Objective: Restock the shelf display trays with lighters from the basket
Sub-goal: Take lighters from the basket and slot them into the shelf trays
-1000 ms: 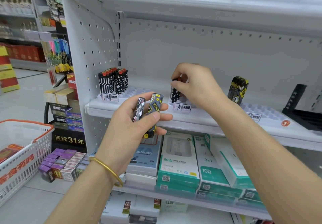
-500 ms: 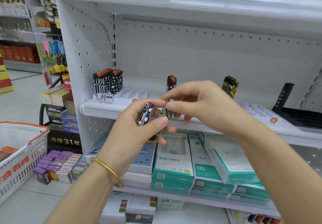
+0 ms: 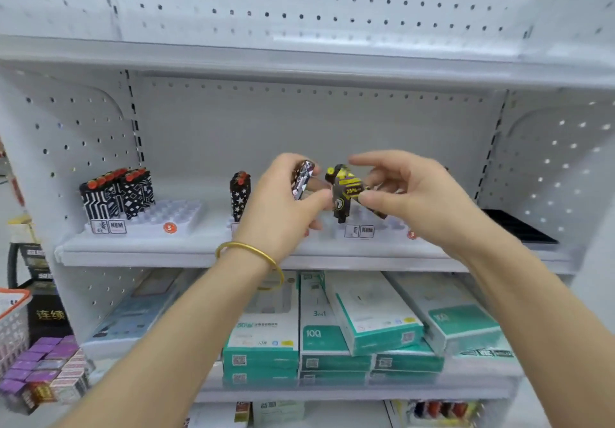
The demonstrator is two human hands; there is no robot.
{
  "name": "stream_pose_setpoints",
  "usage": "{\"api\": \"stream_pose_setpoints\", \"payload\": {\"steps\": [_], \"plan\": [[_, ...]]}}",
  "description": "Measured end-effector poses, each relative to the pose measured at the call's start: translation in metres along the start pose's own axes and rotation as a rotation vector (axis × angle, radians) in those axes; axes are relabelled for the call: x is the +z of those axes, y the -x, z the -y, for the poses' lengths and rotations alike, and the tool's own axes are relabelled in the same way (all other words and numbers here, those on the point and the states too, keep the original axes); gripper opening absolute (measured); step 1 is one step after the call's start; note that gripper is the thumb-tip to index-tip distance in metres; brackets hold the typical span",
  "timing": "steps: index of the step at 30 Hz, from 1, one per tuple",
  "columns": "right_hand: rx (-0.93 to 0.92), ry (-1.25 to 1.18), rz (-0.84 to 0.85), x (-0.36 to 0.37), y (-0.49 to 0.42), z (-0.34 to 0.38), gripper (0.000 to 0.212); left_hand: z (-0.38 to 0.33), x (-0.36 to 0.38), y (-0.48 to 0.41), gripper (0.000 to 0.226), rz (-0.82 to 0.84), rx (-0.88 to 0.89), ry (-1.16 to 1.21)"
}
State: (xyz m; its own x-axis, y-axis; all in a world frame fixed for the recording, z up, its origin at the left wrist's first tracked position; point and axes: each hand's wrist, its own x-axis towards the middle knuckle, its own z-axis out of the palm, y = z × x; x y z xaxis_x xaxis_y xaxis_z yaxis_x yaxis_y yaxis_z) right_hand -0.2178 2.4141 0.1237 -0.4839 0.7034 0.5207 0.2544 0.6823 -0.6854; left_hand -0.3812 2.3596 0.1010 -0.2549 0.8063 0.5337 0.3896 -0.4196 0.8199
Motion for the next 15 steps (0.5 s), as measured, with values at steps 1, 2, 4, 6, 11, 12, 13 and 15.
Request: {"api": "stream_pose_setpoints", "payload": {"steps": [1,2,4,6,11,12,13,15], "plan": [[0.016,0.000,-0.035,-0.004,-0.005,-0.006,0.043,0.005,0.002,-0.006,0.025,-0.004,0.003,-0.075],[0.022,0.002,-0.056,-0.006,-0.009,-0.011,0.048,0.008,0.004,-0.010,0.023,0.011,0.000,-0.155],[0.011,0.020,-0.066,-0.005,-0.016,-0.019,0.052,0.015,0.007,-0.013,0.027,0.086,-0.017,-0.284],[-0.004,0.015,-0.065,-0.002,-0.021,-0.023,0.048,0.018,0.009,-0.011,0.031,0.156,-0.013,-0.379],[-0.050,0.003,-0.087,0.009,-0.026,-0.032,0.038,0.017,0.011,-0.009,0.032,0.232,0.011,-0.481],[-0.057,-0.008,-0.098,0.011,-0.026,-0.034,0.038,0.017,0.011,-0.008,0.033,0.241,0.009,-0.495],[-0.068,-0.009,-0.112,0.012,-0.025,-0.035,0.038,0.017,0.011,-0.008,0.033,0.243,0.011,-0.502],[-0.103,0.032,-0.133,0.014,-0.026,-0.037,0.039,0.019,0.010,-0.008,0.032,0.230,0.015,-0.511]]}}
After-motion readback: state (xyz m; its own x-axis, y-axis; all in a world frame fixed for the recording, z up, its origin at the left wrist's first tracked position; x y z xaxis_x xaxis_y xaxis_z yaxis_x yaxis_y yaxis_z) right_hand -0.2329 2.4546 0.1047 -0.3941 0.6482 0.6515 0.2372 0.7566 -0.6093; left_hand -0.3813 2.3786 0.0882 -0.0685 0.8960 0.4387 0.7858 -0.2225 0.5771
